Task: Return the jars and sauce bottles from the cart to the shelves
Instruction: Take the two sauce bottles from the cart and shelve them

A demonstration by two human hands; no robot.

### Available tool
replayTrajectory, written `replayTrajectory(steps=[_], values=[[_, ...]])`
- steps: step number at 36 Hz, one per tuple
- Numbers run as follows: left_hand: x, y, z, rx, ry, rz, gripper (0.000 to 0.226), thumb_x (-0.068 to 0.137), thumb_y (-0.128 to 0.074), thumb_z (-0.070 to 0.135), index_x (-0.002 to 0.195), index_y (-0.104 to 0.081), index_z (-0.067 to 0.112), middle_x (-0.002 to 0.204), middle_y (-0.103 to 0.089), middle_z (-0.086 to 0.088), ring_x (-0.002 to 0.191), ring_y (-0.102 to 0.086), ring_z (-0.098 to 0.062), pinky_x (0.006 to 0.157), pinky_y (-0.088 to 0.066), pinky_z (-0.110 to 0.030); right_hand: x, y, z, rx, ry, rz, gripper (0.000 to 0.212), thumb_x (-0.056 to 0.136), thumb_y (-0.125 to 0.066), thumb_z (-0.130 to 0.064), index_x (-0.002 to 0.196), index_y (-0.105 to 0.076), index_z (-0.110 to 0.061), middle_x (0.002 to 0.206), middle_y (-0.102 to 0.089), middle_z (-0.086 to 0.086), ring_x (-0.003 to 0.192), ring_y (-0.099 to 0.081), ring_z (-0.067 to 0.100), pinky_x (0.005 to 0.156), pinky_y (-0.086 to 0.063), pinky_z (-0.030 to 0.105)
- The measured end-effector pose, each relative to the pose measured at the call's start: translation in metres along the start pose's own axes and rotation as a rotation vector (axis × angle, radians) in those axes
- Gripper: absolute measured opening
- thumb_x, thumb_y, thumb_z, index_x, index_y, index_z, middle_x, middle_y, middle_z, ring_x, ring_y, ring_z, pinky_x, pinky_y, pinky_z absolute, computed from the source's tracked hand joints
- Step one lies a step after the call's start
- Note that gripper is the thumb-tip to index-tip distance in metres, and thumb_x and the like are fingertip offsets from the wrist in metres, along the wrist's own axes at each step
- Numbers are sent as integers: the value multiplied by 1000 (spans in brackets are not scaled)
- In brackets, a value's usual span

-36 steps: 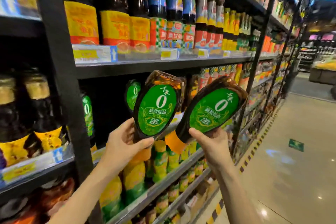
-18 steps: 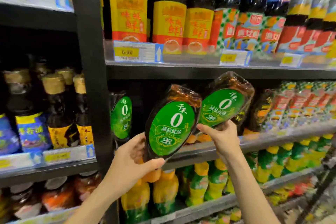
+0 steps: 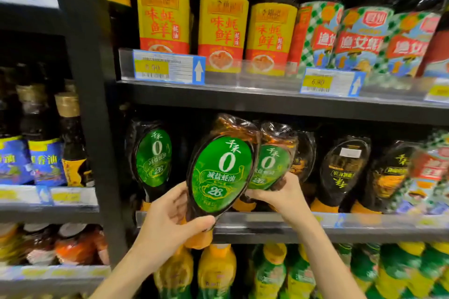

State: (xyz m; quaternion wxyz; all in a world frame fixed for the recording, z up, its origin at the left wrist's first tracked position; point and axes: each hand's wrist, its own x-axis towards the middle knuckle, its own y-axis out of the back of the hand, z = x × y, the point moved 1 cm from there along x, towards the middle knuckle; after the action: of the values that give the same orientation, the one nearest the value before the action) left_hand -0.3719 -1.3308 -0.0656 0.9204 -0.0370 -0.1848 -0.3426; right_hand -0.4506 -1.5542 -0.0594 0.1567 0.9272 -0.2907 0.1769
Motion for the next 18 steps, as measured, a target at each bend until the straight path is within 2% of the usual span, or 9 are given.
replayTrajectory(steps=[3,6,8,12,16,18], values=[[-2,-4,1,-6,2,20,64,44,-84,31,104,-63,30,101,-72,14,96,-67,-3,75,-50,-11,1,2,6,-22,-16,-71,44,61,-84,-5,102,-68,-5,95,-75,2,93,-70,16,78,-56,27],[-4,-6,0,-19,14,43,73,36,-86,39,104,-64,30,102,-72,12,96,-67,-5,76,-51,-12,2,1,11,-37,-34,-114,46,61,-84,-5,103,-66,-7,93,-75,-4,90,-69,9,72,-52,17],[-4,-6,-1,-19,13,61,72,37,-86,38,104,-64,29,102,-73,9,96,-68,-8,75,-52,-14,4,0,13,-46,-54,-134,44,62,-84,-6,102,-65,-8,91,-75,-5,87,-70,8,70,-53,17],[-4,-6,0,3,5,91,83,32,-88,56,106,-64,28,104,-72,7,97,-68,-9,78,-53,-16,11,1,16,-59,-109,-191,46,65,-83,-9,106,-63,-9,94,-74,-2,89,-69,8,75,-54,20],[-5,-7,1,15,1,108,72,40,-85,41,107,-63,28,103,-72,9,97,-68,-8,76,-52,-14,19,3,18,-29,-181,-226,47,66,-82,-9,108,-62,-13,98,-73,-3,92,-68,6,80,-54,21],[-6,-7,1,23,0,117,72,39,-85,43,107,-63,30,103,-72,10,97,-67,-8,76,-52,-13,19,3,20,-10,-200,-225,47,66,-82,-8,108,-61,-14,98,-73,-3,92,-68,6,77,-54,17]])
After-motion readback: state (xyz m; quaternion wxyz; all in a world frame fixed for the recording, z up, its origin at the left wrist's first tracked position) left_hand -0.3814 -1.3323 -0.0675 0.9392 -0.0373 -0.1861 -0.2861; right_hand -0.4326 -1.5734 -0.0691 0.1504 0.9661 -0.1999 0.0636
